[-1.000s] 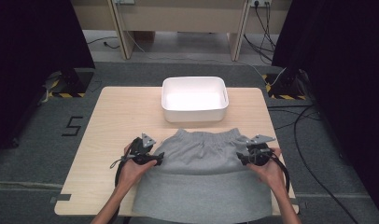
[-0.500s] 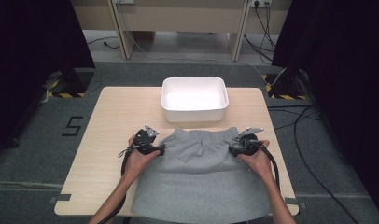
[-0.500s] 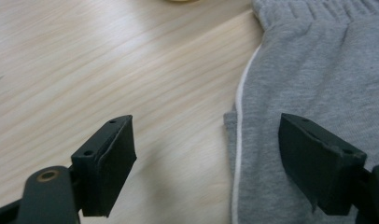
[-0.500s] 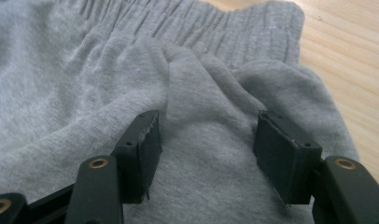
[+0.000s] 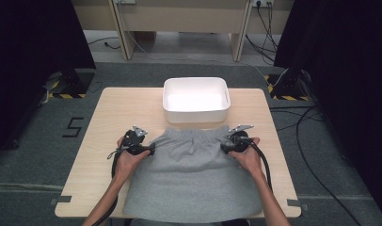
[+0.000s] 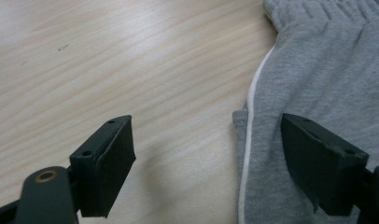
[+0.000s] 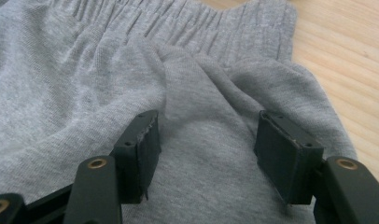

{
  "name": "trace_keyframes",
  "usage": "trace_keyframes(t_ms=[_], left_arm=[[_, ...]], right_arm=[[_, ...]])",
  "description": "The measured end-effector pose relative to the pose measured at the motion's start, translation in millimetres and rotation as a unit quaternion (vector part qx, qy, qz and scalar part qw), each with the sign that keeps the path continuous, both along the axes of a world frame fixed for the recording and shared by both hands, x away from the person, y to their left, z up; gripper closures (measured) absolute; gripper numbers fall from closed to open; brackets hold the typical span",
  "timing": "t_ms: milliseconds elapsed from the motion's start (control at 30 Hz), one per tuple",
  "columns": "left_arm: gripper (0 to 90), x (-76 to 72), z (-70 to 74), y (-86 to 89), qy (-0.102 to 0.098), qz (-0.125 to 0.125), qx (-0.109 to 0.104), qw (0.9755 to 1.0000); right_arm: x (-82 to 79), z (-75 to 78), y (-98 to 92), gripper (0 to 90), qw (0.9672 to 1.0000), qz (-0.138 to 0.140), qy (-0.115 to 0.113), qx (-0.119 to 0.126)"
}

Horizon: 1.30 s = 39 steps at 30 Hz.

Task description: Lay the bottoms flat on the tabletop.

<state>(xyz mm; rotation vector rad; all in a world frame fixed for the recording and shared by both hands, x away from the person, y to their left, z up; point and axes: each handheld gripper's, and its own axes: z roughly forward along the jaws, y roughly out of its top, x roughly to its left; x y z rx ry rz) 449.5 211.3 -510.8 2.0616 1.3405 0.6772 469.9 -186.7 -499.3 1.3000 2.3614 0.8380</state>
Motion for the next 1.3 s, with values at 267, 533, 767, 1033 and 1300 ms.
trace_keyframes(t_ms=[267,533,767,1033,1300], left_arm=[[18.2,1.4,-0.5,7.3,0.003,0.006,-0.007,1.0000],[19.0,1.6,-0.4,7.7,0.007,0.001,-0.014,0.9999],[19.1,3.4,-0.3,10.9,0.024,-0.006,-0.039,0.9989],[19.3,3.7,4.7,12.2,0.028,-0.013,-0.050,0.9983],[19.4,10.0,9.8,11.7,0.029,-0.013,-0.058,0.9978]], right_arm=[[3.2,0.1,6.9,40.0,1.0000,0.005,0.002,-0.001],[2.9,0.7,7.0,39.7,1.0000,0.005,0.002,0.001],[-8.3,10.7,10.4,38.7,0.9997,0.011,-0.021,0.007],[-32.1,28.2,18.3,38.7,0.9976,0.035,-0.051,0.032],[-56.2,42.4,28.6,38.8,0.9942,0.057,-0.071,0.057]])
